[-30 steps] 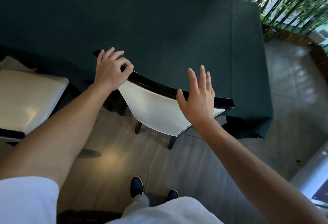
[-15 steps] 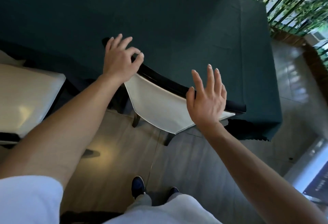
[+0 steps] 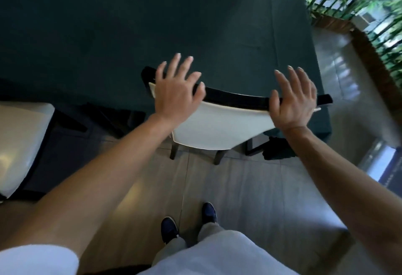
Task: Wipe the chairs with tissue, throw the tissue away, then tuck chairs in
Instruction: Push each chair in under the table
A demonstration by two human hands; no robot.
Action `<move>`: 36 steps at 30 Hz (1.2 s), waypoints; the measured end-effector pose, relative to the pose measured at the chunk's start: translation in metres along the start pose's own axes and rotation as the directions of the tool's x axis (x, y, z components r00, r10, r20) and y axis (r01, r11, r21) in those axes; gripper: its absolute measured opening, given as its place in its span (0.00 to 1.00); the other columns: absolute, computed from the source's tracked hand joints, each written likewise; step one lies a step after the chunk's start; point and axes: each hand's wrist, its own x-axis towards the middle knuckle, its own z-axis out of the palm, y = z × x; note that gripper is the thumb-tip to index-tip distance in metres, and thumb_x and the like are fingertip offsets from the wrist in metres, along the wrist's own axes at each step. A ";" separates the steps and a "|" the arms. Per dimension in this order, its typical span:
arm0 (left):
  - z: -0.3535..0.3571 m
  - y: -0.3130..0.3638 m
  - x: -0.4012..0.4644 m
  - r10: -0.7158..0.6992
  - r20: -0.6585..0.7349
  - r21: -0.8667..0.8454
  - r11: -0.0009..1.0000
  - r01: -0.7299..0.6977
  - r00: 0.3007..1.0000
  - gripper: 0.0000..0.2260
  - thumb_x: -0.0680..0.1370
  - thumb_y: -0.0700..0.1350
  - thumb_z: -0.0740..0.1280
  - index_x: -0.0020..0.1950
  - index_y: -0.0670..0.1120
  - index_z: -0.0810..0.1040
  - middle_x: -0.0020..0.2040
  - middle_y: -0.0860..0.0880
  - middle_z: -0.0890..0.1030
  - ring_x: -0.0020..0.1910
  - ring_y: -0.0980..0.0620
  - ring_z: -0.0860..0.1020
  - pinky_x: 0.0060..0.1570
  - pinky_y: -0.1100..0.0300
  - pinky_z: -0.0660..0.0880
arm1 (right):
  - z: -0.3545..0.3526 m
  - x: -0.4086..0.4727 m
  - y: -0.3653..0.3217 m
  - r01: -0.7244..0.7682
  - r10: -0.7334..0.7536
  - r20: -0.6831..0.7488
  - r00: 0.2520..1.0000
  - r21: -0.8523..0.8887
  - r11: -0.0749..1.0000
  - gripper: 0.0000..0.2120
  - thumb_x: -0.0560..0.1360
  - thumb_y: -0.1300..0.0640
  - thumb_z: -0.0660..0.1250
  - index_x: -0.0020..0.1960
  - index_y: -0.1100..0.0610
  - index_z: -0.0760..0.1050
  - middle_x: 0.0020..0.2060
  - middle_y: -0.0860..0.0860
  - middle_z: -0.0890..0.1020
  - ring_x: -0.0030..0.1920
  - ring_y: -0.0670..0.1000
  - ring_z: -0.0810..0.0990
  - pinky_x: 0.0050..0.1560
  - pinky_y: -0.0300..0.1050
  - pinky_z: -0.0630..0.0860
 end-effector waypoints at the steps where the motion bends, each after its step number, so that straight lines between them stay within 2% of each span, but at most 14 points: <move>1: 0.000 -0.006 -0.001 0.019 -0.004 0.003 1.000 -0.019 1.000 0.20 0.83 0.55 0.55 0.64 0.50 0.82 0.76 0.46 0.73 0.78 0.42 0.66 0.74 0.42 0.61 | 0.001 0.000 -0.004 0.005 -0.005 -0.018 1.000 0.008 1.000 0.24 0.80 0.46 0.57 0.73 0.51 0.73 0.72 0.55 0.75 0.75 0.59 0.69 0.71 0.57 0.67; 3: -0.002 -0.012 -0.001 0.031 -0.017 0.002 1.000 -0.031 0.999 0.20 0.84 0.55 0.55 0.65 0.49 0.82 0.76 0.45 0.73 0.78 0.42 0.66 0.73 0.42 0.62 | 0.002 0.001 -0.008 0.011 -0.010 -0.046 0.999 0.026 1.000 0.23 0.78 0.48 0.59 0.72 0.51 0.75 0.71 0.55 0.76 0.75 0.59 0.70 0.69 0.56 0.68; 11: -0.003 -0.001 -0.002 -0.061 -0.012 -0.026 0.998 0.061 0.998 0.18 0.83 0.54 0.57 0.64 0.50 0.83 0.76 0.46 0.72 0.79 0.41 0.63 0.75 0.42 0.59 | 0.001 0.002 -0.006 0.056 -0.047 -0.095 0.994 0.098 0.994 0.21 0.76 0.50 0.63 0.67 0.51 0.79 0.69 0.56 0.78 0.71 0.60 0.74 0.65 0.56 0.71; 16: -0.004 0.008 -0.001 -0.152 0.050 -0.001 0.988 0.152 0.987 0.21 0.83 0.56 0.54 0.67 0.51 0.81 0.79 0.46 0.67 0.80 0.41 0.60 0.78 0.43 0.55 | 0.001 0.001 -0.002 0.078 -0.067 -0.075 0.995 0.149 0.986 0.18 0.81 0.46 0.61 0.66 0.50 0.80 0.69 0.55 0.79 0.70 0.59 0.75 0.64 0.54 0.71; 20: -0.009 0.019 0.002 -0.306 0.126 0.032 0.952 0.305 0.944 0.26 0.81 0.59 0.50 0.70 0.50 0.79 0.82 0.45 0.62 0.81 0.41 0.57 0.80 0.43 0.49 | -0.007 0.002 0.004 0.103 -0.114 0.025 0.993 0.268 0.958 0.21 0.81 0.44 0.60 0.67 0.52 0.79 0.70 0.55 0.78 0.69 0.59 0.76 0.61 0.54 0.73; 22: -0.012 0.038 0.002 -0.370 0.188 0.040 0.928 0.370 0.910 0.28 0.81 0.62 0.49 0.74 0.52 0.74 0.83 0.46 0.57 0.82 0.42 0.52 0.81 0.43 0.44 | -0.013 0.002 0.007 0.079 -0.122 0.106 0.987 0.338 0.938 0.24 0.79 0.43 0.60 0.70 0.54 0.76 0.72 0.54 0.76 0.66 0.58 0.78 0.57 0.54 0.76; 25: -0.011 0.073 -0.014 -0.303 0.251 0.023 0.951 0.307 0.919 0.28 0.81 0.64 0.49 0.77 0.55 0.69 0.84 0.50 0.55 0.83 0.47 0.48 0.80 0.44 0.39 | -0.025 0.006 0.009 0.041 -0.137 0.215 0.967 0.401 0.915 0.30 0.78 0.40 0.59 0.75 0.54 0.69 0.76 0.53 0.71 0.68 0.57 0.76 0.57 0.53 0.76; 27: -0.015 0.085 -0.027 -0.292 0.241 -0.046 0.949 0.311 0.926 0.28 0.81 0.64 0.50 0.78 0.55 0.69 0.83 0.51 0.57 0.83 0.50 0.48 0.80 0.46 0.40 | -0.035 0.012 0.013 -0.001 -0.158 0.309 0.938 0.458 0.889 0.31 0.79 0.39 0.59 0.78 0.53 0.64 0.79 0.51 0.66 0.71 0.56 0.73 0.59 0.52 0.75; 29: -0.027 0.089 -0.033 -0.367 0.239 -0.159 0.899 0.409 0.899 0.24 0.83 0.60 0.56 0.77 0.54 0.70 0.83 0.51 0.57 0.83 0.53 0.48 0.80 0.49 0.44 | -0.040 0.022 0.021 -0.018 -0.232 0.419 0.878 0.512 0.859 0.32 0.80 0.39 0.59 0.80 0.50 0.59 0.81 0.49 0.60 0.75 0.56 0.68 0.64 0.54 0.73; 31: -0.044 0.091 -0.037 -0.450 0.259 -0.246 0.825 0.509 0.855 0.21 0.84 0.56 0.61 0.77 0.54 0.70 0.83 0.53 0.57 0.83 0.55 0.49 0.80 0.48 0.50 | -0.044 0.033 0.027 0.043 -0.363 0.541 0.759 0.516 0.856 0.34 0.81 0.36 0.58 0.82 0.48 0.54 0.83 0.50 0.55 0.79 0.57 0.61 0.73 0.59 0.66; 33: -0.062 0.095 -0.041 -0.475 0.235 -0.230 0.820 0.523 0.848 0.21 0.84 0.55 0.62 0.77 0.55 0.70 0.83 0.53 0.58 0.83 0.54 0.50 0.80 0.46 0.51 | -0.050 0.039 0.031 0.042 -0.423 0.614 0.667 0.535 0.844 0.34 0.81 0.34 0.56 0.82 0.45 0.52 0.83 0.50 0.53 0.81 0.58 0.57 0.77 0.61 0.60; 36: -0.095 0.098 -0.049 -0.521 0.138 -0.207 0.817 0.538 0.843 0.20 0.84 0.54 0.62 0.77 0.54 0.70 0.83 0.54 0.58 0.83 0.54 0.49 0.80 0.46 0.51 | -0.067 0.049 0.029 0.024 -0.465 0.600 0.651 0.597 0.802 0.34 0.81 0.36 0.58 0.82 0.44 0.53 0.83 0.50 0.52 0.81 0.58 0.54 0.77 0.62 0.59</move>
